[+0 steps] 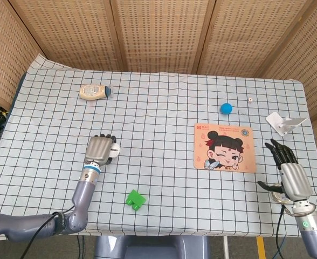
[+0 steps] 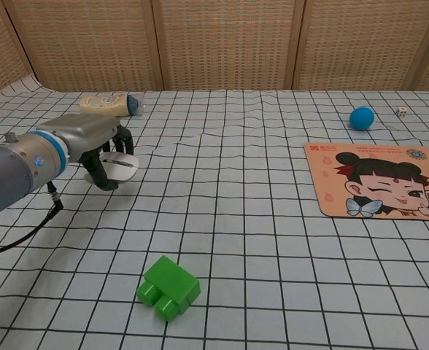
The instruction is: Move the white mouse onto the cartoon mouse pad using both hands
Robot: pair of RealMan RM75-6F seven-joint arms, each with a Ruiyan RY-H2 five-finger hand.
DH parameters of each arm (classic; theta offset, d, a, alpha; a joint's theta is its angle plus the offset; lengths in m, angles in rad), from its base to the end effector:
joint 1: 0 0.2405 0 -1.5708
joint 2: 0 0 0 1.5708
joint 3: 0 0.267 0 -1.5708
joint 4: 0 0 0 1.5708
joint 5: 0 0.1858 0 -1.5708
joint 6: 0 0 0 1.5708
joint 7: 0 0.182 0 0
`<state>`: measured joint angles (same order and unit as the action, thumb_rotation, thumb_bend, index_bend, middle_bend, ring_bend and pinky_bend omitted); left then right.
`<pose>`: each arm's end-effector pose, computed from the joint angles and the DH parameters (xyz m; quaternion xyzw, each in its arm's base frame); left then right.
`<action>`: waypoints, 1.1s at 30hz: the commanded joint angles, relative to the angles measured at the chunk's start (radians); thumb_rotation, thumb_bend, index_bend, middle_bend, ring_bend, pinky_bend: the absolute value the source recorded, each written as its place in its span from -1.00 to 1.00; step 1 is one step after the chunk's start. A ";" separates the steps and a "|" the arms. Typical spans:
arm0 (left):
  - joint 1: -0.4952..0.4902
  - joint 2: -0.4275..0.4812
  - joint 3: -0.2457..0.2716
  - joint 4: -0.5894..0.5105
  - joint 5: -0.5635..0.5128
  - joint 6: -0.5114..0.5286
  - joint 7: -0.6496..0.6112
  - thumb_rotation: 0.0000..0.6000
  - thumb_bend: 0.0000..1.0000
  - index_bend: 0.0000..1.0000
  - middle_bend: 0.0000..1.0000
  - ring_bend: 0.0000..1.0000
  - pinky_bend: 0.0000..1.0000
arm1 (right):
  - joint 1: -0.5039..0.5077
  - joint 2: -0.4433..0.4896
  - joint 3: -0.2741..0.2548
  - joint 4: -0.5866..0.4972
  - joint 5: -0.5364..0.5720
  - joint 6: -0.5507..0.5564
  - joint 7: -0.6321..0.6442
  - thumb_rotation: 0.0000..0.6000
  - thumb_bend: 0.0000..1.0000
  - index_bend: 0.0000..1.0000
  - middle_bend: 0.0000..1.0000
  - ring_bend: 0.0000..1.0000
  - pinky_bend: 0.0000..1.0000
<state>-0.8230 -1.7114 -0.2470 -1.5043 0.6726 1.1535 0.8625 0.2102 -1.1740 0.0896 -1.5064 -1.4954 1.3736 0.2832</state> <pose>-0.1395 0.3883 -0.0328 -0.7155 -0.3772 -0.2687 0.5230 -0.3015 -0.2657 0.1669 0.5777 -0.4437 0.4647 0.5034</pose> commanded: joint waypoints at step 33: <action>-0.499 -0.409 -0.247 0.303 -0.351 -0.093 0.242 1.00 0.11 0.13 -0.35 -0.40 -0.24 | 0.006 0.035 0.019 0.040 0.025 -0.026 0.157 1.00 -0.72 -1.00 -1.00 -1.00 -1.00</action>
<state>-1.3136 -2.1101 -0.4892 -1.2114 0.3230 1.0691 1.1113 0.2159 -1.1390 0.1092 -1.4665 -1.4699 1.3473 0.4410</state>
